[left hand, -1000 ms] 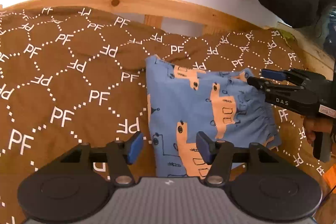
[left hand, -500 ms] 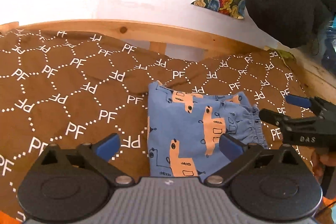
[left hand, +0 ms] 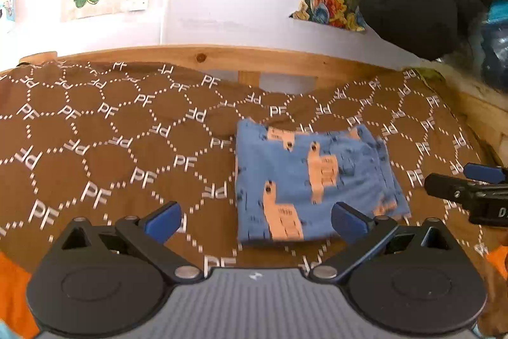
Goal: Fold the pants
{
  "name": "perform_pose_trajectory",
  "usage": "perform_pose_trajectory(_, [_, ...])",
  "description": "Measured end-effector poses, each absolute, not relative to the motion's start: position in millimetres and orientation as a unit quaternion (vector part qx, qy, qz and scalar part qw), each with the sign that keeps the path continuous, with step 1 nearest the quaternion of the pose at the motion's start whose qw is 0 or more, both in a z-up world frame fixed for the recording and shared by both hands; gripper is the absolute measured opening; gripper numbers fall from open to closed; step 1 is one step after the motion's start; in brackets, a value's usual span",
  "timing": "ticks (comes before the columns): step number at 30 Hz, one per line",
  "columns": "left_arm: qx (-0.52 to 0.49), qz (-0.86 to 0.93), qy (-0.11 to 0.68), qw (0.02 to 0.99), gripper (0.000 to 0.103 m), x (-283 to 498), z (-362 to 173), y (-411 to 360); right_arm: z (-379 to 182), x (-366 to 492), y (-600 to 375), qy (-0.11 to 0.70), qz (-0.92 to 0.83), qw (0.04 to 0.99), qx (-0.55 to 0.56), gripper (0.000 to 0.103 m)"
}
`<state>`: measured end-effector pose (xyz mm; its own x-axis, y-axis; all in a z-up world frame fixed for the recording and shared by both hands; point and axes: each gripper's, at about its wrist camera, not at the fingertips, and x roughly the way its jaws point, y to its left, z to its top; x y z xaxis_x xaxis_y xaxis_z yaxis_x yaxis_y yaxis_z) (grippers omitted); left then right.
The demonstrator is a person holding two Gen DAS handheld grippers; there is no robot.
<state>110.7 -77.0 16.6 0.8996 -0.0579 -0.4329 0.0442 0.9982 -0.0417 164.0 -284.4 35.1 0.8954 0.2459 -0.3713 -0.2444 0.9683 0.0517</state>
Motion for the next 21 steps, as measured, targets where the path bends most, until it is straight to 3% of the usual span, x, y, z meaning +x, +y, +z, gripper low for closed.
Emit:
perform_pose_trajectory(11, [-0.006, -0.032, 0.24, 0.97, 0.103, 68.4, 4.6, -79.6, 29.3, 94.6, -290.1, 0.186, 0.097, 0.978, 0.01, 0.102])
perform_pose_trajectory(21, [0.003, -0.022, 0.242, 0.97, 0.103, 53.4, -0.7, -75.2, 16.9, 81.2, -280.1, 0.198, 0.106, 0.974, 0.002, 0.102])
